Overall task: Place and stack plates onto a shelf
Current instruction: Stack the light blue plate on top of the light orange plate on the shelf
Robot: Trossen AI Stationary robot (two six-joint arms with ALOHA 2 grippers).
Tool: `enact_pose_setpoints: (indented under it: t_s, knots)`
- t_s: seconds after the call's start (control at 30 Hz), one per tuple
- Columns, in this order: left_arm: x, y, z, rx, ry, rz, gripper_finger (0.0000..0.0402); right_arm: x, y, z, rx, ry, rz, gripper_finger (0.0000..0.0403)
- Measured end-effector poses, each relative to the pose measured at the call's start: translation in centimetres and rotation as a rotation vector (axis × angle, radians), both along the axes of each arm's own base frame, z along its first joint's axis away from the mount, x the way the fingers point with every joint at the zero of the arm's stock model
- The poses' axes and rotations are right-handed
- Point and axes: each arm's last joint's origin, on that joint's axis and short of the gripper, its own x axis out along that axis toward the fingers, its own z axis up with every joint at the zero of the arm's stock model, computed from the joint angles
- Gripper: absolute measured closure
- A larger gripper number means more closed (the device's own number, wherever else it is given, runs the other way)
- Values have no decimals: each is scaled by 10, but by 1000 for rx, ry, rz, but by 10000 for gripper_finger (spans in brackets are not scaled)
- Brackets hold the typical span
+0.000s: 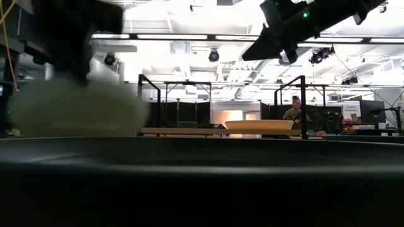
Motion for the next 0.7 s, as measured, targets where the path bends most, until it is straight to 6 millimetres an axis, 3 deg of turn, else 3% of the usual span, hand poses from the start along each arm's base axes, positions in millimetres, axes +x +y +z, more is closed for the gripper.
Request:
enact_pose_setpoints:
  t_s: [0.1, 0.2, 0.37, 0.5, 0.7]
  knots:
    - [15, -6, 30, 43, -189, -125, 398, 0, 0, 0, 0, 0, 0, 402]
    - [31, -4, 51, 209, -313, -202, 399, 0, 0, 0, 0, 1, 0, 402]
    - [60, 14, 66, 571, -302, -220, 400, 0, 0, 1, -8, -7, 0, 402]
    - [82, 37, 57, 703, -215, -252, 400, 1, -1, 5, -65, -25, -17, 402]
    - [106, 80, 20, 788, -34, -280, 400, 3, -2, 27, -181, -51, -66, 402]
